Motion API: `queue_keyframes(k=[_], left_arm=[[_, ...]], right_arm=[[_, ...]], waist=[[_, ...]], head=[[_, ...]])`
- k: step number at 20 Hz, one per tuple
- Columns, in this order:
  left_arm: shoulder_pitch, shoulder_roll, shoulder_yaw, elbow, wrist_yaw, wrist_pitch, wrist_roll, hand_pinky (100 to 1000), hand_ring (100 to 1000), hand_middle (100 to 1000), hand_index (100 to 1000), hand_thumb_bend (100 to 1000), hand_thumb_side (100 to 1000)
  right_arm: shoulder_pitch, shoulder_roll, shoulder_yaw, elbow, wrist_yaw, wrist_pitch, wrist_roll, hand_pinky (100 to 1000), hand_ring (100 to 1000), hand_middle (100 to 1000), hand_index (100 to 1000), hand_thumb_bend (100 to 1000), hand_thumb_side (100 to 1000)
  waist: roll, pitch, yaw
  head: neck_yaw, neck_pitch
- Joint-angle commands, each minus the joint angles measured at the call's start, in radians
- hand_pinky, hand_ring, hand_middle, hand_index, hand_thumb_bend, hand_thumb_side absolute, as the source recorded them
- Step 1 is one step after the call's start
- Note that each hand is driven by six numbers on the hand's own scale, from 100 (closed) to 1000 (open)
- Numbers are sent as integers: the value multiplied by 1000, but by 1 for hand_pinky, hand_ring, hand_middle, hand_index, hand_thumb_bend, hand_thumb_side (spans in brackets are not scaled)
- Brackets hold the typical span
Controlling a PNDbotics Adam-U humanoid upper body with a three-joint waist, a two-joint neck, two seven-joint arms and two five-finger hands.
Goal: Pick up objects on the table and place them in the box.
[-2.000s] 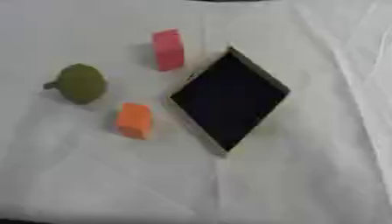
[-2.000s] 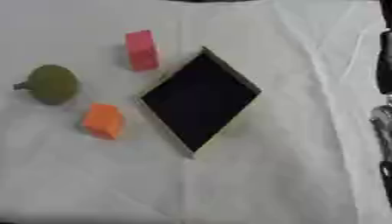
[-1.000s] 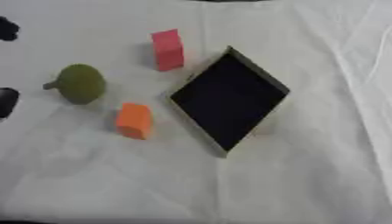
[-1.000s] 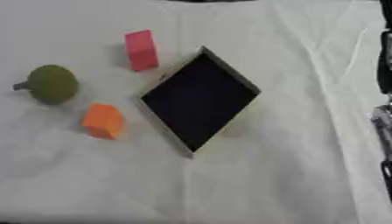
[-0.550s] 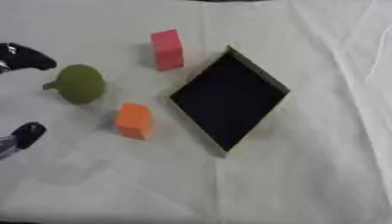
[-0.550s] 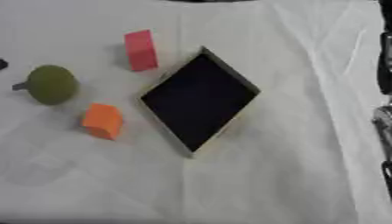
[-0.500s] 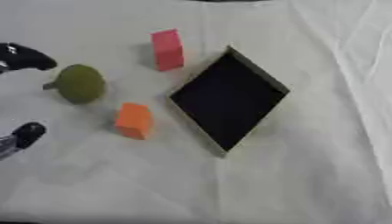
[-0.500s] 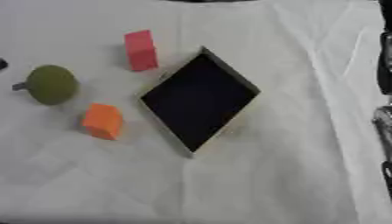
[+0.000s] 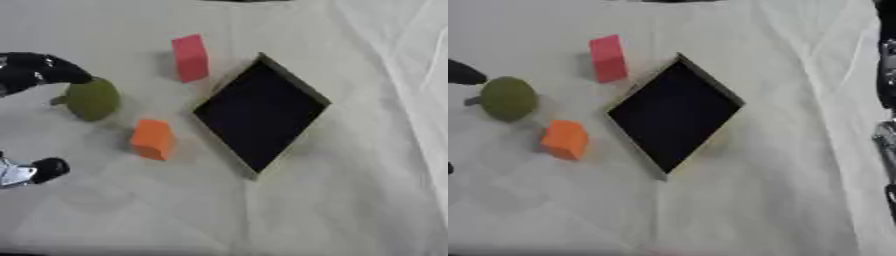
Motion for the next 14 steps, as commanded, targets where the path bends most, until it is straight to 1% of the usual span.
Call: queue_keyframes(k=[1,5,9,14], left_arm=[[-22,32,0,-14,0,27,-47,942,858,847,959,560,653],[-20,18,15,-14,-29,61,-76,956,870,851,955,605,615],[-19,-1,46,-14,-29,141,-79,958,871,843,951,604,622],[-49,-25,64,-14,7,246,-136,956,869,834,943,605,614]], right_arm=[[-4,-28,-2,-20,-8,0,6,856,904,728,809,100,604],[-3,-26,-1,-20,-9,3,9,856,904,728,809,100,604],[-3,-26,-1,-20,-10,3,10,856,904,727,809,100,604],[-3,-26,-1,-20,-12,4,11,857,904,727,809,100,604]], waist=[[13,-18,-2],[14,-17,-1],[14,-20,0],[14,-22,-1]], head=[[2,4],[-3,6],[-8,7],[-10,8]])
